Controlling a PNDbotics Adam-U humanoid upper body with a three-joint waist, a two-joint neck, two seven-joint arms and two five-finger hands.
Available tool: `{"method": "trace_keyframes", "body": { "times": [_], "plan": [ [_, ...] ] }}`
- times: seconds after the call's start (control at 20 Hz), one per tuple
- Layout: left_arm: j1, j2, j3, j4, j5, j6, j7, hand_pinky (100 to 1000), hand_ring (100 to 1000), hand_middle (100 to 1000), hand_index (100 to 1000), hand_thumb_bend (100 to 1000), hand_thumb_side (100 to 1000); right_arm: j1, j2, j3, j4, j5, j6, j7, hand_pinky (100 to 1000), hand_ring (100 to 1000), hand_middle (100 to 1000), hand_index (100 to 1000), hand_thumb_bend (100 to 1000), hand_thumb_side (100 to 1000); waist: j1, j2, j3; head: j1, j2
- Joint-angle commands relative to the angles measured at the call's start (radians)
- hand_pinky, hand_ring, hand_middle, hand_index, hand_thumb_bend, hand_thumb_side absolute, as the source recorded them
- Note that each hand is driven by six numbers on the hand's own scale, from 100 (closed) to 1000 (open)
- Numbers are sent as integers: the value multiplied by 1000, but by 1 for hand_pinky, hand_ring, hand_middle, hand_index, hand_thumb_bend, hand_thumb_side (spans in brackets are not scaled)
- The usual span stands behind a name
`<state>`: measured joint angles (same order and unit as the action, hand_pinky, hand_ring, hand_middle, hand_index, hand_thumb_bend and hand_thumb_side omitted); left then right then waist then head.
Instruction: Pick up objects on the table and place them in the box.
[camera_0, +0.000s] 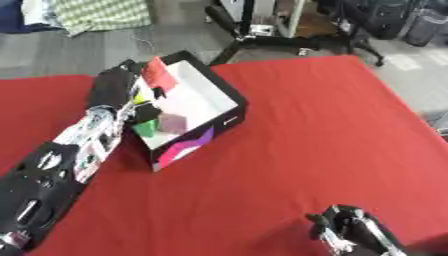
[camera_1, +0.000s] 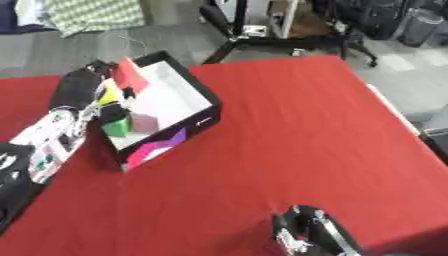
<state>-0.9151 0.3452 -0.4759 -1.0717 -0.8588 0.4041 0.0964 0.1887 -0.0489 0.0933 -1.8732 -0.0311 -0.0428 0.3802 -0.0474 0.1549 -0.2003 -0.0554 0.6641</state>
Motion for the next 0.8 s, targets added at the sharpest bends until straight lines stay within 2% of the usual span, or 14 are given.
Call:
{"method": "trace_keyframes", "body": {
  "times": [0.05,0.35,0.45,0.65,0.8],
  "plan": [
    [-26,23,5,-54,63,0,42,802,772,875,1000,118,1000,-3,-7,1,-11,-6,-3,3,858,469,232,461,100,199,-7,-15,0,-4,-13],
    [-18,56,-10,-133,228,-22,133,802,770,876,1000,177,1000,-4,-8,-2,-11,-6,-3,1,858,469,232,461,100,199,-4,-16,2,-8,-14],
    [-12,83,-12,-206,305,-25,154,789,752,854,998,199,1000,-4,-8,-5,-11,-5,-3,-2,858,469,232,461,100,199,-2,-17,5,-9,-14],
    [29,207,5,-512,520,-21,172,771,725,808,972,165,1000,0,-12,-14,-13,-4,-6,-9,859,469,232,462,100,198,5,-24,17,-19,-6],
    [106,328,69,-810,694,-15,166,751,698,792,961,100,901,5,-16,-20,-12,-1,-7,-15,859,469,233,462,100,198,12,-32,26,-18,-3]
  ]
}}
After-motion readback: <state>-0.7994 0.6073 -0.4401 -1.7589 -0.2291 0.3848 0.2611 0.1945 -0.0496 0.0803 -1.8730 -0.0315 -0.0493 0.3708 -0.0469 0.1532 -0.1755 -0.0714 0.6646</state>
